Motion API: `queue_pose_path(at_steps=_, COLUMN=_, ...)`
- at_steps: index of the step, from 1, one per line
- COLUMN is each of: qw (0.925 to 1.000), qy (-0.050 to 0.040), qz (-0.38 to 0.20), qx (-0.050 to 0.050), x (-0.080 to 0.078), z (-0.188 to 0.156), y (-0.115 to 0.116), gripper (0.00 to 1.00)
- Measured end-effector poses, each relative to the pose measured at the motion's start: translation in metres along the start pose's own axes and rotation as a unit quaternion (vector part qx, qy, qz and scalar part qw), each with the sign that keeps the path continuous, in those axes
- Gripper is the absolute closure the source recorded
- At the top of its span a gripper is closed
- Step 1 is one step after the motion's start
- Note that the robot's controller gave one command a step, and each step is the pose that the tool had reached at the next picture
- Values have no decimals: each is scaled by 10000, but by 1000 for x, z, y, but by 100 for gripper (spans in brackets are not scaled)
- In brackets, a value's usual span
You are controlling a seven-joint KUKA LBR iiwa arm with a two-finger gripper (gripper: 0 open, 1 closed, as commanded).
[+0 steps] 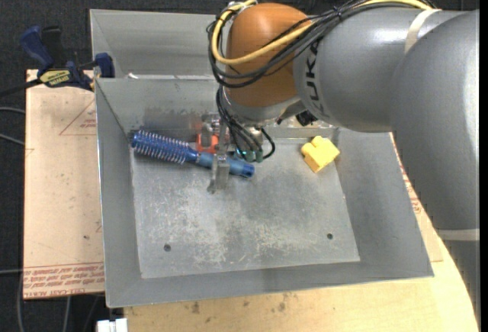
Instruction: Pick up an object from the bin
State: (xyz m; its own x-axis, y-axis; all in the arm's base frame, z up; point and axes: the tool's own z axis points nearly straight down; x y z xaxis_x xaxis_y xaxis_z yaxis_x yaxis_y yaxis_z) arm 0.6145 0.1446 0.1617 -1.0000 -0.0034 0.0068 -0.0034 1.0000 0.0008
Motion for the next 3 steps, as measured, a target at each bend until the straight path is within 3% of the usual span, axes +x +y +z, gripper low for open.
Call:
queue_pose_path(at_steps=1, qw=9705, qy=-44, qz=-2412, qx=1, x=41, z=-37, y=40, gripper=0)
queue_pose_path(at_steps=2, qw=9689, qy=-46, qz=-2476, qx=30, x=-37, z=18, y=-47, gripper=0)
queue_pose_path(at_steps=3, qw=9607, qy=-22, qz=-2774, qx=9, x=-36, z=74, y=-69, gripper=0)
